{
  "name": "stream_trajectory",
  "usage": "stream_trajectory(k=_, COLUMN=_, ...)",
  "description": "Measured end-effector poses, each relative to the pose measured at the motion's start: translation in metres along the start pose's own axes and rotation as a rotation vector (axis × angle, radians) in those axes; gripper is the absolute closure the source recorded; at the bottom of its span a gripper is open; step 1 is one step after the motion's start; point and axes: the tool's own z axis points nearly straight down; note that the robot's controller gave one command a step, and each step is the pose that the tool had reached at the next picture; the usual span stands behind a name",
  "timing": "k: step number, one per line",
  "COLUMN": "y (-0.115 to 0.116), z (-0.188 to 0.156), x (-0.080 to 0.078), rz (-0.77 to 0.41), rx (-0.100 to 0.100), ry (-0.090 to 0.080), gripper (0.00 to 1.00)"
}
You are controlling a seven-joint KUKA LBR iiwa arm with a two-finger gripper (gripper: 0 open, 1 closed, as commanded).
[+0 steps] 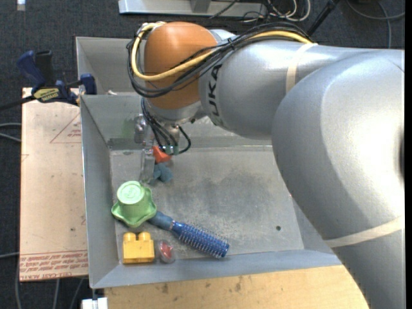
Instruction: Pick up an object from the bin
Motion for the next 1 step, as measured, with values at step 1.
stream_trajectory(k=1, y=-0.0860, z=-0.0041, x=0.0365, rz=-0.070, rx=0.004, ry=-0.005, gripper=0.00)
